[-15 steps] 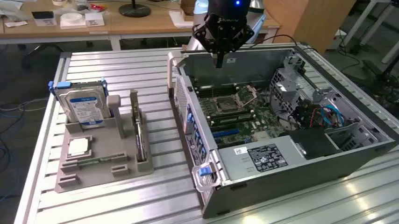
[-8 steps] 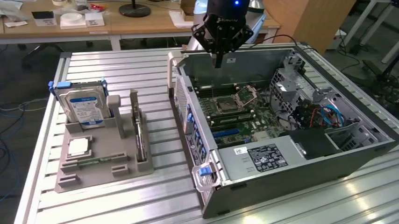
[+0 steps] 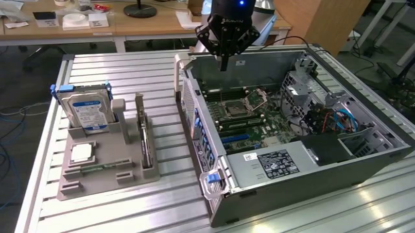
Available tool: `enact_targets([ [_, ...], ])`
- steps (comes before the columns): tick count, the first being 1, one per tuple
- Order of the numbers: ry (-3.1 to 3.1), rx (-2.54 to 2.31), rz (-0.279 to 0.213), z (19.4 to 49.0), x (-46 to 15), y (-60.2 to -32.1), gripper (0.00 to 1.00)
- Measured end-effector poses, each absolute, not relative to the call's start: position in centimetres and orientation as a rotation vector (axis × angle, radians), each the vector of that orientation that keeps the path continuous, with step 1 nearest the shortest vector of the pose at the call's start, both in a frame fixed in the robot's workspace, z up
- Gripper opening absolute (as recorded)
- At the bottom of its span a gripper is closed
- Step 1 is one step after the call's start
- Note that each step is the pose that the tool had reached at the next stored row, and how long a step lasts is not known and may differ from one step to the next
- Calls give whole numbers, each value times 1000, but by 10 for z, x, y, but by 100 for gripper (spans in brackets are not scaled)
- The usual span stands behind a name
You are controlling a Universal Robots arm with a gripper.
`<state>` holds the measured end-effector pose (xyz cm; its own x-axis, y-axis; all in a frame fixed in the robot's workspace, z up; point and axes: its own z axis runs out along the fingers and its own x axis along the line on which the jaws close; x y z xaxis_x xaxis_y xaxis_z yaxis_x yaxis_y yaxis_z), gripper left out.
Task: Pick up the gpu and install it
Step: 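Reach for the gpu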
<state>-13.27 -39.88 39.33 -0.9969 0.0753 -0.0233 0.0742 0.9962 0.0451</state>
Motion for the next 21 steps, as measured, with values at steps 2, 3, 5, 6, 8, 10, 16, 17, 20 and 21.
enact_targets([
  [2, 3114, 117, 69, 393, -135, -399, 11],
  [3, 3114, 117, 69, 393, -136, -399, 11],
  [5, 3114, 117, 69, 393, -137, -399, 11],
  [6, 3114, 116, 69, 393, -138, -399, 11],
  [8, 3114, 117, 69, 393, -141, -399, 11],
  [10, 3114, 117, 69, 393, -143, -399, 11],
  [16, 3114, 116, 69, 393, -151, -399, 11],
  [17, 3114, 116, 69, 393, -152, -399, 11],
  [20, 3113, 111, 69, 393, -155, -400, 11],
  [21, 3113, 110, 69, 393, -156, -400, 11],
])
